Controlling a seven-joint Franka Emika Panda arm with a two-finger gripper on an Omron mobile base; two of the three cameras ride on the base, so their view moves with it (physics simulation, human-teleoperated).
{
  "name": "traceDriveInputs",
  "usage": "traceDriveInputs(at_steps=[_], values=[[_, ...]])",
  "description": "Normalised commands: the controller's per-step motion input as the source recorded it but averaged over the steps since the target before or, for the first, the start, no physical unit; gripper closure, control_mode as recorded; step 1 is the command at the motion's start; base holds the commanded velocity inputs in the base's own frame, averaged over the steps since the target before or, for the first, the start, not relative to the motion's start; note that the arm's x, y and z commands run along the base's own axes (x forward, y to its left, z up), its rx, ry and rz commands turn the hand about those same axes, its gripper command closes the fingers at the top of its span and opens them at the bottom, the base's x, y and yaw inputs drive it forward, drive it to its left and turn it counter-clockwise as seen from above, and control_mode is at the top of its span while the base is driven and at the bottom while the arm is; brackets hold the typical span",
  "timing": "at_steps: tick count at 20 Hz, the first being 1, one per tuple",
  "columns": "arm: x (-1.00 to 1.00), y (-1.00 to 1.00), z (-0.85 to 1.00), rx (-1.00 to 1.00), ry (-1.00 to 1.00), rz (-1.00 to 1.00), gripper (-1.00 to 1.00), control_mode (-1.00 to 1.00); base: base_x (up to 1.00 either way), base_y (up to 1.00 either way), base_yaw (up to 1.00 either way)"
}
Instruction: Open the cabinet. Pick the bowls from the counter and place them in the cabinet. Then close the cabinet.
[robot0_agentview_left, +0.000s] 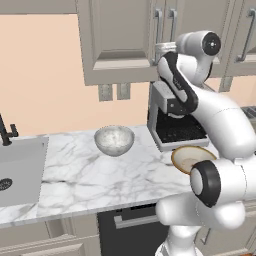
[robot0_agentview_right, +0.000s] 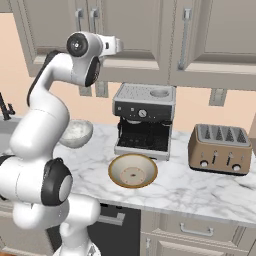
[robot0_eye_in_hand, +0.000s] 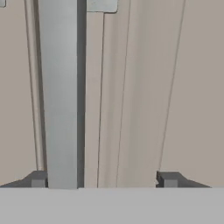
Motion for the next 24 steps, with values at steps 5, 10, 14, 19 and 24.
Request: traceDriveInputs(at_steps=[5,10,14,19,24], values=[[0.60,0.13,-0.52,-0.08,-0.07,-0.14,1.00,-1.00,0.00,0.00,0.00],[-0.09,-0.94,-0.11,0.24,-0.01,-0.17,1.00,-1.00,0.00,0.00,0.00],[-0.46,-1.00,0.00,0.50,0.00,-0.06,1.00,-1.00,0.00,0.00,0.00],[-0.57,-1.00,0.00,0.49,0.00,0.00,1.00,-1.00,0.00,0.00,0.00],[-0.72,-1.00,0.00,0.42,-0.07,0.02,1.00,-1.00,0.00,0.00,0.00]])
